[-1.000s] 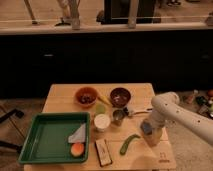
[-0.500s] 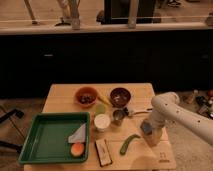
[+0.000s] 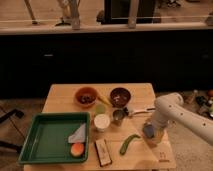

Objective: Place sponge in paper cup

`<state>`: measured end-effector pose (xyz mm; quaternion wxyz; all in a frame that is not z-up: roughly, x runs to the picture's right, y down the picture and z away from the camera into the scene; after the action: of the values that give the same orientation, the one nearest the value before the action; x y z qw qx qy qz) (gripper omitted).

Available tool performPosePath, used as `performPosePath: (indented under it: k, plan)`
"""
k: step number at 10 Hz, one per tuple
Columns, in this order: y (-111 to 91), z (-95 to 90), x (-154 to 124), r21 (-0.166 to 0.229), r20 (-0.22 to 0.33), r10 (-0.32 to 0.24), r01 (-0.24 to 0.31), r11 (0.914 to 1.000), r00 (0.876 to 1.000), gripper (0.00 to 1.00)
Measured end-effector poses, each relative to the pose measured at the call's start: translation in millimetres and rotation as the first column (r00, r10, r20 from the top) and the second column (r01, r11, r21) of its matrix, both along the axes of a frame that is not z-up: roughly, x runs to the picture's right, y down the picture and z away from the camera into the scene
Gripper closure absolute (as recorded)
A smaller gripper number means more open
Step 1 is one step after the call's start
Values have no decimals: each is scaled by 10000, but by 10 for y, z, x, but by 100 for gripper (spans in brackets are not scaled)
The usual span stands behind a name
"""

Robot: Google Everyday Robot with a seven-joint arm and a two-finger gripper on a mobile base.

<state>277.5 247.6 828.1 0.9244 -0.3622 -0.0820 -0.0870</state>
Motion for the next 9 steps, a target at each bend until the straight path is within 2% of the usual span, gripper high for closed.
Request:
performPosePath:
  k: [4, 7, 8, 9]
  plan:
    - [-31, -15, 20, 312, 834, -152, 126, 9994, 9964, 20]
    - [-16, 11, 68, 407, 1847, -544, 477, 9980, 9813, 20]
    - [11, 30, 92, 368, 2150, -845, 783, 9962, 9729, 22]
    - [2, 42, 65, 360, 2251, -947, 889, 9954, 9697, 30]
